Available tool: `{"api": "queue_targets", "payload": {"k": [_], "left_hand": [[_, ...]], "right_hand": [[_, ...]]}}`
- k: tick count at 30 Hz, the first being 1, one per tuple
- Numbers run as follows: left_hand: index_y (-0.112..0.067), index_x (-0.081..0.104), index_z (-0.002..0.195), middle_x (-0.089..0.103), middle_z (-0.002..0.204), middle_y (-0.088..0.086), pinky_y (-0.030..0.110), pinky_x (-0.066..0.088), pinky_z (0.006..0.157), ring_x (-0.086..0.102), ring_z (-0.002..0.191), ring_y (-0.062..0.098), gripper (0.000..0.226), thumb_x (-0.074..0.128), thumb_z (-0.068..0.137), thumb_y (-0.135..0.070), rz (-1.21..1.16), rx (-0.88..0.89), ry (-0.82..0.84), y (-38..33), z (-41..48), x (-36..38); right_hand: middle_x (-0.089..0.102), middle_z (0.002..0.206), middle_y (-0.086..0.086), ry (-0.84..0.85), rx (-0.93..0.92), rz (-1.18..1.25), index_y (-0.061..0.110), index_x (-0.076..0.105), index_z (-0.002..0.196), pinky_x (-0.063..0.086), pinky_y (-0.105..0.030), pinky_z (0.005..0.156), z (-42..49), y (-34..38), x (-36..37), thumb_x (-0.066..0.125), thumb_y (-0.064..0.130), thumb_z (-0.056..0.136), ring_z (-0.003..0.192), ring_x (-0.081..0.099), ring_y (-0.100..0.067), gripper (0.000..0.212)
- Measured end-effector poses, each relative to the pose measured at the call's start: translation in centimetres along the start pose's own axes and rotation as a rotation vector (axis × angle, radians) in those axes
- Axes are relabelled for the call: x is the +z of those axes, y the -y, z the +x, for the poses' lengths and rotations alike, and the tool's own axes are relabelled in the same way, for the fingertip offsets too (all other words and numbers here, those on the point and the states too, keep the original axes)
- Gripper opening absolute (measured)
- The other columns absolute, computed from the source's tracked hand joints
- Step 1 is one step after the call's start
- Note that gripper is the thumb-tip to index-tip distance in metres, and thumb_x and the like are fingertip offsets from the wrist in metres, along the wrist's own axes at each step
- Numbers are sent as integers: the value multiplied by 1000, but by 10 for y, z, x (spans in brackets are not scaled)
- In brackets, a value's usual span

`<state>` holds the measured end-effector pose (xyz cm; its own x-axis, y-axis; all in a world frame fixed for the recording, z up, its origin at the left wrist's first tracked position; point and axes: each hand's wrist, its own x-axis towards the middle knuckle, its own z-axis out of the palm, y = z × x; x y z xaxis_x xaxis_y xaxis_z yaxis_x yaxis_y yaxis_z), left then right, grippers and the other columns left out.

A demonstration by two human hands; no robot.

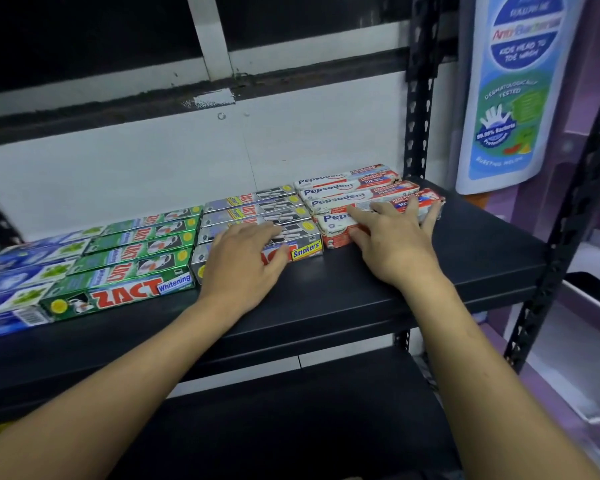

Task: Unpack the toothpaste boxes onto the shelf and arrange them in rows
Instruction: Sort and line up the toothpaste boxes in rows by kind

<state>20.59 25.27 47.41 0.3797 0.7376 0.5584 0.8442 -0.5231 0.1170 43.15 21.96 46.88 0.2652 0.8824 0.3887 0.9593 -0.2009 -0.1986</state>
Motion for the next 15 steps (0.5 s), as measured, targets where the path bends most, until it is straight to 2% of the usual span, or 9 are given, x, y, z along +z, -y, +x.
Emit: {"api": "queue_targets", "payload": {"k": [3,6,8,10,15], "left_hand": [[-24,67,123,67,125,-3,39,37,103,55,118,22,47,45,89,-50,-3,-1,3,1,0,1],[-24,66,124,66,128,-5,40,36,104,54,121,22,46,48,90,-49,-13,-5,2,2,0,2],[-24,66,124,65,129,-5,40,36,105,54,121,22,42,52,92,-46,-12,-4,-1,1,0,2],[-24,66,124,65,130,-5,41,36,105,54,122,22,43,50,92,-48,-4,1,-1,1,0,2],[-23,67,124,65,130,-3,42,38,106,54,122,22,50,45,89,-51,-7,-3,1,0,0,1]], "right_hand": [[16,163,-1,3,1,18,45,27,149,-14,-68,111,0,-1,1,32,55,100,147,-7,-46,51],[-4,165,-3,12,22,56,45,22,150,-17,-66,111,1,-3,1,47,59,93,146,-16,-45,64],[-11,164,-2,19,33,69,46,21,150,-17,-66,111,1,-4,1,51,57,92,145,-18,-45,66],[-4,165,-1,33,23,74,47,23,150,-17,-67,110,2,-4,1,47,55,96,146,-17,-45,59],[31,158,7,-34,21,87,47,39,143,-11,-65,113,-1,-2,-1,44,47,100,148,3,-41,43]]}}
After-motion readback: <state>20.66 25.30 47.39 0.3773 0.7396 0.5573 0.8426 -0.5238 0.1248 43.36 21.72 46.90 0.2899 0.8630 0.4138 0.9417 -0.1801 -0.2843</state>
